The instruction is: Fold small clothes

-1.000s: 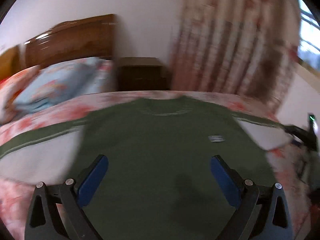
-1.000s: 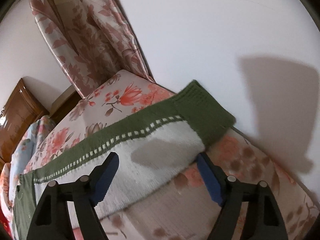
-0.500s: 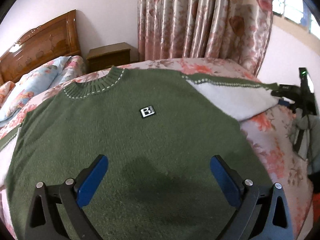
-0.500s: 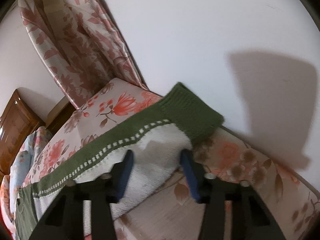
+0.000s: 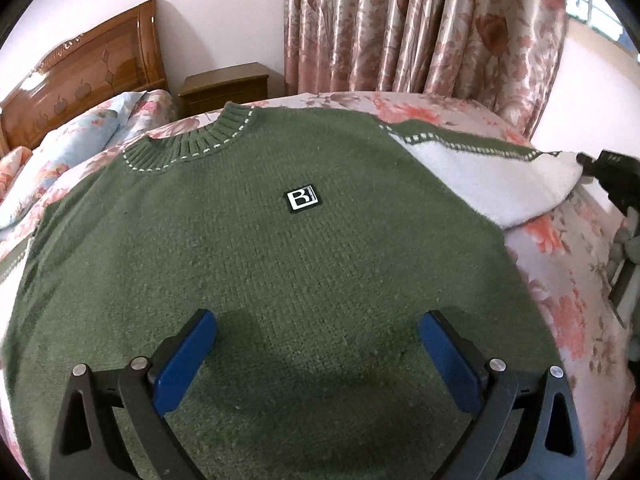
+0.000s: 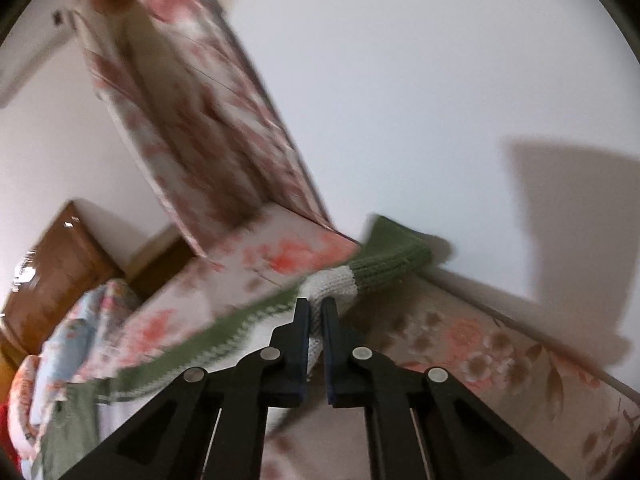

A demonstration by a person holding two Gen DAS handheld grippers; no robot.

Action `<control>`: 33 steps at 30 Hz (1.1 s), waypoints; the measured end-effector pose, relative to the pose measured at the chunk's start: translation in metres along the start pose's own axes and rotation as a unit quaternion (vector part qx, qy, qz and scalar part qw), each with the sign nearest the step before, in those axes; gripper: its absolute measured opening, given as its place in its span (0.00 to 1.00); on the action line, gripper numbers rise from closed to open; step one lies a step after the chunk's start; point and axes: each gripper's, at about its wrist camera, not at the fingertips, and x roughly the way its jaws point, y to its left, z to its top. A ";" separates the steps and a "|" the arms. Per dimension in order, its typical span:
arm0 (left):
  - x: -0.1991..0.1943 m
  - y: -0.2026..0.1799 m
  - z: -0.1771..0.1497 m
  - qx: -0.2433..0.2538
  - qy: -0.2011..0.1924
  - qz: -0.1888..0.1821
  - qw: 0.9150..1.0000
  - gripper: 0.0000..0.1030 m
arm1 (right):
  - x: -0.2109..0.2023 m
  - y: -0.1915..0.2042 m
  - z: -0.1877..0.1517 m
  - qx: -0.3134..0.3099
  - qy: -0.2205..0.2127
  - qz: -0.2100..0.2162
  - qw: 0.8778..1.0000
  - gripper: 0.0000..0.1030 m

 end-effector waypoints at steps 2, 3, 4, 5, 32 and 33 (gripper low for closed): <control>-0.009 0.011 0.000 -0.029 -0.022 -0.017 0.999 1.00 | -0.020 0.024 0.006 -0.022 -0.026 0.034 0.999 0.06; -0.014 0.018 0.001 -0.045 -0.033 -0.025 0.998 1.00 | -0.029 0.040 0.008 -0.037 -0.035 0.052 0.997 0.06; -0.021 0.028 0.001 -0.070 -0.045 -0.036 0.996 1.00 | -0.038 0.057 0.008 -0.055 -0.041 0.070 0.995 0.06; -0.028 0.039 0.002 -0.099 -0.056 -0.048 0.992 1.00 | -0.050 0.085 0.004 -0.088 -0.046 0.101 0.990 0.06; 0.020 0.119 0.066 -0.153 0.012 -0.028 0.988 1.00 | -0.060 0.172 -0.150 -0.280 0.215 0.274 0.894 0.15; 0.023 0.111 0.068 -0.137 0.018 -0.026 0.990 1.00 | -0.058 0.175 -0.152 -0.284 0.214 0.272 0.894 0.15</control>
